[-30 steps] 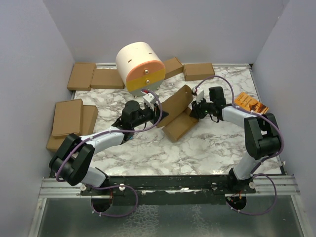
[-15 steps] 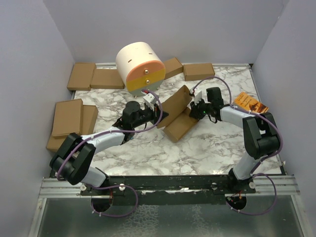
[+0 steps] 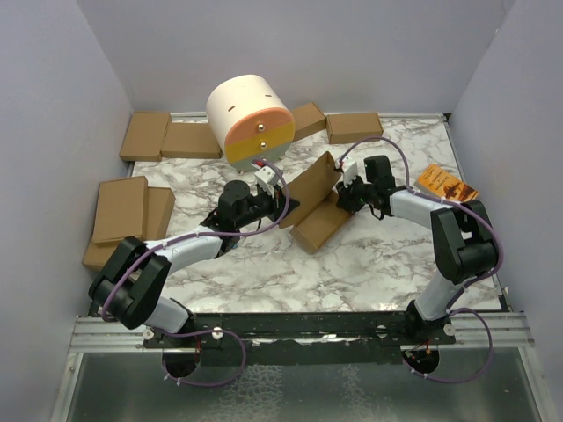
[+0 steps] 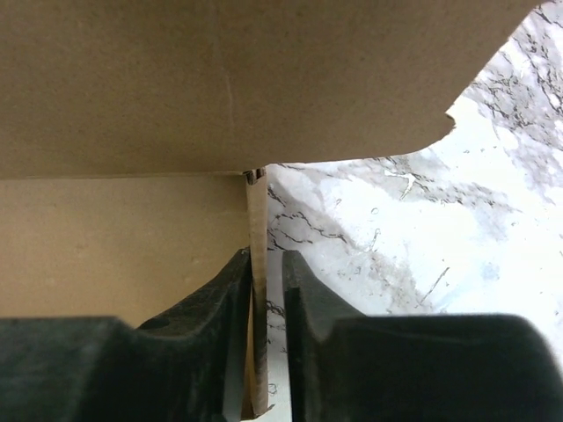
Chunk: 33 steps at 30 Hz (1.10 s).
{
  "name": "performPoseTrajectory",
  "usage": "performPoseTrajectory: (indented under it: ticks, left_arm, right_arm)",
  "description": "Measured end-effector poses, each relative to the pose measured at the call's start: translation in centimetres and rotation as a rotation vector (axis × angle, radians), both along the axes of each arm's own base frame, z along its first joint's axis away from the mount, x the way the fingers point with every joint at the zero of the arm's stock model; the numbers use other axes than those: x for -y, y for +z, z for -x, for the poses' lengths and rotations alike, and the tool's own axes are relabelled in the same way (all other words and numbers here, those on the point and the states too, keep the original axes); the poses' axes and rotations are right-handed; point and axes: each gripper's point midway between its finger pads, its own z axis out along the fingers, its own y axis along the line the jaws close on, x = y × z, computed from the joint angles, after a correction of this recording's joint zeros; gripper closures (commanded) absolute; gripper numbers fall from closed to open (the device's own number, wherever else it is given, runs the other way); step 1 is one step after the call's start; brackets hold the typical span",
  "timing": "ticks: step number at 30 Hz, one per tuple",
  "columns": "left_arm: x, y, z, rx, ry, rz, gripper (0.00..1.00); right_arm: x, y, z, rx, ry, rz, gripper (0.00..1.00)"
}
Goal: Fold the paper box
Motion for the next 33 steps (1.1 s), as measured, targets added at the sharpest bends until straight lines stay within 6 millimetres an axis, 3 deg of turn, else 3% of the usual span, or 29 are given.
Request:
performPoseTrajectory:
  ticks: [4,9,14,15,19,22,33]
  left_arm:
    - [0.0,-0.1,0.1,-0.001,0.0,-0.001,1.0]
    - [0.0,-0.1,0.0,0.001,0.005,-0.002,1.0]
    - [0.1,0.0,0.0,0.004,0.004,-0.001,1.0]
    - [0.1,0.0,0.0,0.004,0.004,-0.001,1.0]
    - [0.0,-0.1,0.0,0.007,0.006,-0.004,1.0]
    - [0.0,-0.1,-0.1,0.018,0.008,-0.013,1.0]
    - [-0.5,-0.1,0.0,0.067,0.005,-0.065,1.0]
  right_arm:
    - [0.0,0.0,0.0,0.007,0.008,0.006,0.76]
    - [0.0,0.1,-0.1,0.013,0.014,0.01,0.99]
    - [0.0,0.1,0.0,0.012,0.016,0.01,0.99]
    - [0.0,0.1,0.0,0.012,0.015,0.01,0.95]
    - [-0.1,0.1,0.2,0.003,0.024,0.006,0.58]
    - [0.0,0.4,0.7,-0.002,0.045,0.008,0.42]
    - [1.7,7.7,2.7,0.143,0.221,-0.089,0.36]
